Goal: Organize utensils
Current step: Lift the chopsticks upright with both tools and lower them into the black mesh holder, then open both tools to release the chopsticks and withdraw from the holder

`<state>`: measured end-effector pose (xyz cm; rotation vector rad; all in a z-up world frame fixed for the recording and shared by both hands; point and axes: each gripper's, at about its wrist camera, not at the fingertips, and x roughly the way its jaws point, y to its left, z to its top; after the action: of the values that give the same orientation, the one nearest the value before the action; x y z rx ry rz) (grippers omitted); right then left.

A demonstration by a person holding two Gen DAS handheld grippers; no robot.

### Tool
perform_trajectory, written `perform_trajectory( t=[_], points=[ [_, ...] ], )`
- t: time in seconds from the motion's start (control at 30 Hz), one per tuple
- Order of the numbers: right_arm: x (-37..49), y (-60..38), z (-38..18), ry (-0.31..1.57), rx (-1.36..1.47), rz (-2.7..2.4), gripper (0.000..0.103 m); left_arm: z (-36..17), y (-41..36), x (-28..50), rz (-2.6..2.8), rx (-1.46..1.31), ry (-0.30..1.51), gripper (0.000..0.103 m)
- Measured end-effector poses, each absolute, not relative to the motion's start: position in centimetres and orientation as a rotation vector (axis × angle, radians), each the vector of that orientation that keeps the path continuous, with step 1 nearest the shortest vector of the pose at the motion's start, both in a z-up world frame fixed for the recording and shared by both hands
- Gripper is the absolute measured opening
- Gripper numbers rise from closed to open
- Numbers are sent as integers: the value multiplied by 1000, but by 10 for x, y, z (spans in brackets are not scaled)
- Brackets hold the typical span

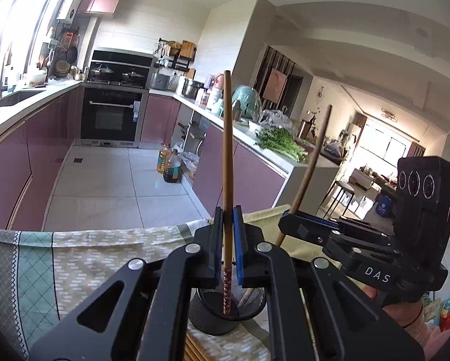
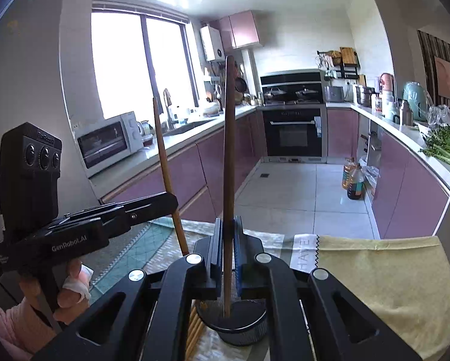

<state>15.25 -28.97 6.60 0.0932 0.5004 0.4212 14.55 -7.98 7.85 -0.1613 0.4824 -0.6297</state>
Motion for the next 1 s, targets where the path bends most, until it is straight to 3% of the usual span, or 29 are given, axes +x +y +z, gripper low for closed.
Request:
perform_trajectory(
  t=[0.37,0.63,0.7,0.77,0.87,1.0],
  points=[
    [186,-276,19,735,85,423,7,14,-108,169,-632,-35,675,7],
    [184,-280,8,744,127,392,14,-6,-102,181,-585,-12,686,10],
    [176,-283,11,717,130,396,18,-2,-93,173,-561,-16,650,15],
    [162,-283,16,686,120,417,24,4,-80,161,-520,-17,603,27],
    [138,-278,23,649,91,470,34,13,-59,140,-491,-23,550,38],
    [107,-261,16,662,36,536,39,7,-33,115,-445,-7,557,44]
  ],
)
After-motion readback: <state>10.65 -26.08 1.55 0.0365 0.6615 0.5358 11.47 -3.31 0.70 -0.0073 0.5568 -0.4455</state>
